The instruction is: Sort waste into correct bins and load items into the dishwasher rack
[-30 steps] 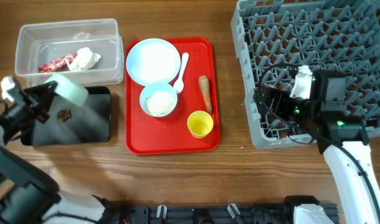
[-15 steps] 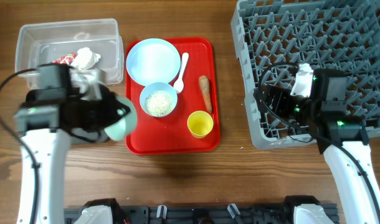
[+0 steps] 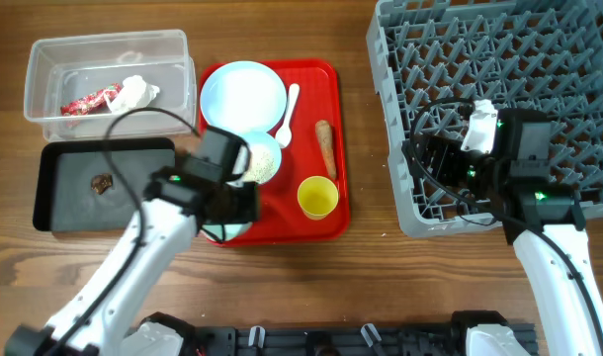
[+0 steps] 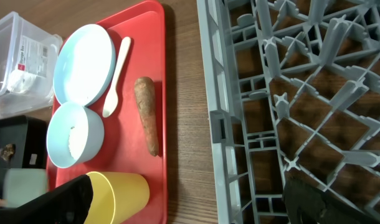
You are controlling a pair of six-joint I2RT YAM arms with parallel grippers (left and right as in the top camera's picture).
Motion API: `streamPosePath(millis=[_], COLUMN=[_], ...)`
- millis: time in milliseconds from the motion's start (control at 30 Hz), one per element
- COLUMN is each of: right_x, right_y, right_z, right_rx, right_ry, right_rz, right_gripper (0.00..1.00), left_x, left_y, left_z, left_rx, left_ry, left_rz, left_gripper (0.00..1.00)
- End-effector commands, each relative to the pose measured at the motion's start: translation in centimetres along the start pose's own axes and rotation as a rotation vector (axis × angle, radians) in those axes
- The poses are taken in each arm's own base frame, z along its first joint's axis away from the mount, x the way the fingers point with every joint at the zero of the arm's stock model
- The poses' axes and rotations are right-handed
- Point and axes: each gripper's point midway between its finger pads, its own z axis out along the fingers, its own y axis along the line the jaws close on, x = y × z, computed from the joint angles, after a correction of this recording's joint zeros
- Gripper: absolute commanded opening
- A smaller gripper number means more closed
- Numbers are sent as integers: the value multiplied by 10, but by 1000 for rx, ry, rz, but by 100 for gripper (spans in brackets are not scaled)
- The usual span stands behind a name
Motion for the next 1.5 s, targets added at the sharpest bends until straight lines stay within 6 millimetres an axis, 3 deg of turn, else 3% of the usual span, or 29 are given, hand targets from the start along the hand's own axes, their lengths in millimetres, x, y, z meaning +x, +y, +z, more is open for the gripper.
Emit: streamPosePath(millis=[0, 100, 200, 300, 467, 767, 967, 1233, 1467], right_x=[-4, -2, -2, -2, -2, -2, -1, -1, -1], right_y=[6, 6, 6, 6, 6, 6, 6, 6, 5], right_z=[-2, -1, -2, -1, -1, -1, -1, -1, -1], right_rx=[-21, -20, -19, -20, -20, -20, -18, -18, -18], right_ry=[-2, 4, 4, 4, 4, 4, 8, 9, 9], right_rz=[-7, -5, -5, -5, -5, -5, -3, -3, -3], right_gripper=[100, 100, 100, 100, 100, 100, 100, 100, 100], left_x=[11, 18, 19, 12, -15, -68, -77, -77, -85], left_y=[2, -2, -3, -1, -11, -44, -45, -32, -26], left_z=[24, 34, 36, 33, 17, -9, 10, 70, 80], left_rx=[-88, -100, -104, -121, -121, -51, -75, -129, -169], left_ry=[51, 91, 95, 66, -17, -200, -192, -87, -102], left_rz=[41, 66, 77, 83, 98, 317, 426, 440, 437], left_gripper=[4, 4, 13, 27, 49, 61, 59, 54, 40])
